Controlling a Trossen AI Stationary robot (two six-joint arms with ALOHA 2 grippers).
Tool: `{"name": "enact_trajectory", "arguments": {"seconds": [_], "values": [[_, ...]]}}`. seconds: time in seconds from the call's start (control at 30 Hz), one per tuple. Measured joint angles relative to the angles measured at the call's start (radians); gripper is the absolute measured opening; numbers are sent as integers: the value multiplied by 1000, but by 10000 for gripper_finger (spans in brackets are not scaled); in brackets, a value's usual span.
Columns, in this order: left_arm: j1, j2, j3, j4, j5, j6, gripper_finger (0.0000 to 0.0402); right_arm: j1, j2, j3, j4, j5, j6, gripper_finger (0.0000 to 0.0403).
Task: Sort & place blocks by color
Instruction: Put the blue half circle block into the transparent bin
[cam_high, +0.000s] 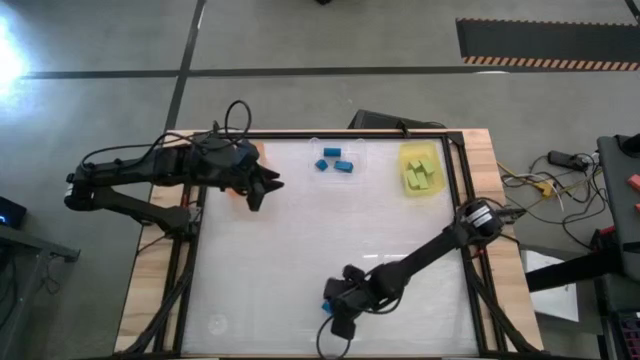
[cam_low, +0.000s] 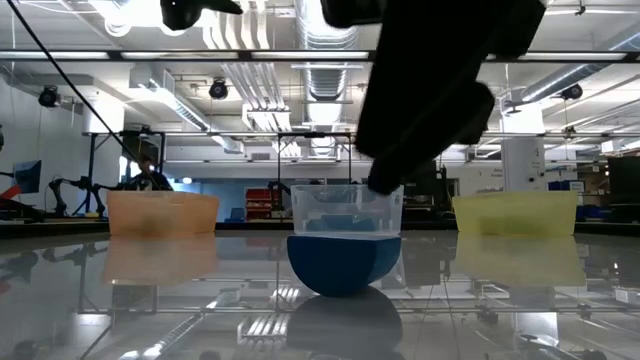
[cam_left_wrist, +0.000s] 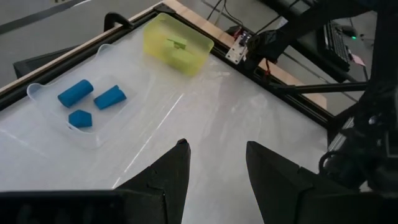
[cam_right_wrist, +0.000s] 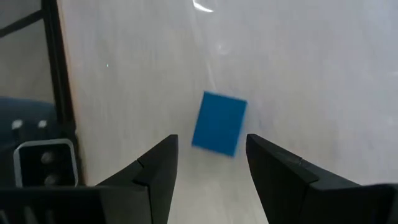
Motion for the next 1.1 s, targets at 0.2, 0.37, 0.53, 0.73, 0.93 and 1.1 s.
{"name": "enact_trajectory", "arguments": {"seconds": [0.2, 0.37, 0.53, 0.73, 0.93, 1.1], "values": [[0, 10, 0, 0, 0, 0, 141, 0, 78, 28, 68, 28, 26, 180], [0, 13, -2, -2, 0, 7, 141, 0, 88, 39, 62, 62, 43, 172], [0, 16, -2, -2, 0, 17, 141, 0, 94, 39, 54, 72, 48, 154], [0, 18, -2, -2, 0, 27, 141, 0, 111, 40, 47, 73, 45, 156], [1, 18, -2, -2, -1, 28, 141, 0, 118, 36, 30, 60, 59, 194], [1, 18, -2, -2, -8, 36, 141, 0, 117, 36, 24, 60, 54, 204]]}}
